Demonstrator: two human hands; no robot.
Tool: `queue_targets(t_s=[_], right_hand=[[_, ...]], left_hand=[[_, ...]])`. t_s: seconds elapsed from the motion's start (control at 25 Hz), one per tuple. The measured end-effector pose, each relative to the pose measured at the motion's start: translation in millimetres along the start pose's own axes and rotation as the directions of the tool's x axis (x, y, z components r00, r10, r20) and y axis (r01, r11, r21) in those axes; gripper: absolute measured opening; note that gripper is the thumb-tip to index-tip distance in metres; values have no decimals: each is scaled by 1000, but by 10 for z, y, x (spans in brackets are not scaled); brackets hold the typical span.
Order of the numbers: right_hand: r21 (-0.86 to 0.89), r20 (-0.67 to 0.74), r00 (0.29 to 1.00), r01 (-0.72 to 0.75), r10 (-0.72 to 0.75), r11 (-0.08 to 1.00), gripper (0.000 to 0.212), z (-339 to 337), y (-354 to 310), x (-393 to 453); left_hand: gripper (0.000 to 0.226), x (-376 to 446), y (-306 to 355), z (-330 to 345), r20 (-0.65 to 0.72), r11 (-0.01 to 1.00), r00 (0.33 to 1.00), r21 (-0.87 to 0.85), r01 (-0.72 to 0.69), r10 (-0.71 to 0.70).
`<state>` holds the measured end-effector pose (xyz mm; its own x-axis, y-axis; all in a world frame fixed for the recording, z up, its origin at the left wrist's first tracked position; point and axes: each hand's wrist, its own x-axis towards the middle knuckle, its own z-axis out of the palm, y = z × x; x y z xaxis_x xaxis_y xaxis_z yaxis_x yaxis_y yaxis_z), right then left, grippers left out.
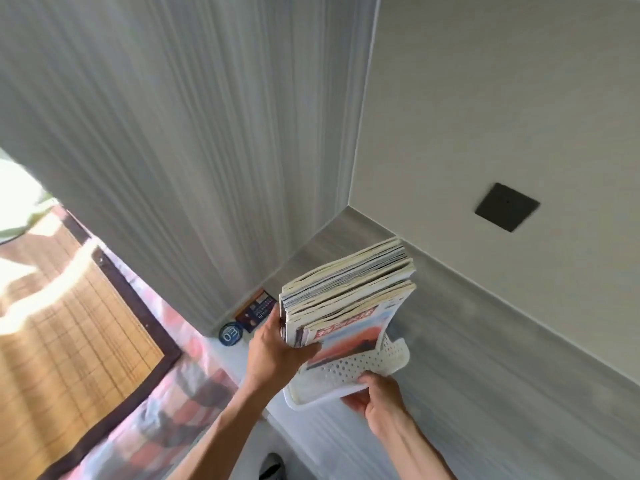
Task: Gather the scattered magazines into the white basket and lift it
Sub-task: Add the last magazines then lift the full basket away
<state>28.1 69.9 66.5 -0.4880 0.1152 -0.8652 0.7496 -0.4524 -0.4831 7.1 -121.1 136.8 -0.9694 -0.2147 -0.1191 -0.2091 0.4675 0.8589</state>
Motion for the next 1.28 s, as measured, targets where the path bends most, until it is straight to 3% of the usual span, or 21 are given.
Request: queue_targets(t_s=[0.16,0.36,0.56,0.68,0.76,0.8,0.84,0.88,0.96,1.0,1.08,1.16,1.28], right_hand=[[-134,54,998,45,-38,990,24,1048,-184,218],[-253,111,992,84,-57,964,25,1769,-234,456],[-342,165,981,159,-107,926,27,1895,-308,651],[-331,205,977,126,-59,935,15,1852,-300,678],[-363,249,968,80,14,928,19,1815,-340,677],[-418,247,969,84,24,905,25,1794,-373,648],[-507,202,978,143,-44,850,35,1769,-424,628],[-624,138,968,250,-210,741,46,1746,-509,627],[-784,190,798,474,-571,402,66,1767,-788,617],[-760,292,732,568,-616,315,71,1830,-964,609],[-637,493,732,671,-470,378,73,2071,-1298,567],[-617,607,746,660,-275,428,69,2351,-1500,550],[-578,658,717,677,-230,456,62,2529,-1532,609]], left_hand=[[59,550,-339,-638,-162,990,976,-24,141,-143],[63,951,-675,-913,-280,964,923,-79,253,-265],[69,1008,-813,-830,-307,941,893,-193,279,-328],[75,922,-792,-740,-403,937,848,-204,284,-345],[78,826,-766,-673,-398,869,777,-310,386,-487],[78,798,-767,-641,-330,803,745,-389,452,-579],[79,802,-780,-616,-238,731,725,-465,500,-647],[78,837,-781,-608,-157,667,706,-516,538,-691],[75,948,-746,-641,-71,598,670,-529,602,-739],[76,991,-718,-654,-74,613,668,-481,626,-740],[90,1022,-684,-645,-115,688,698,-346,638,-706],[100,1017,-663,-620,-127,716,715,-282,638,-688],[74,1106,-600,-626,-107,631,663,-450,632,-741]])
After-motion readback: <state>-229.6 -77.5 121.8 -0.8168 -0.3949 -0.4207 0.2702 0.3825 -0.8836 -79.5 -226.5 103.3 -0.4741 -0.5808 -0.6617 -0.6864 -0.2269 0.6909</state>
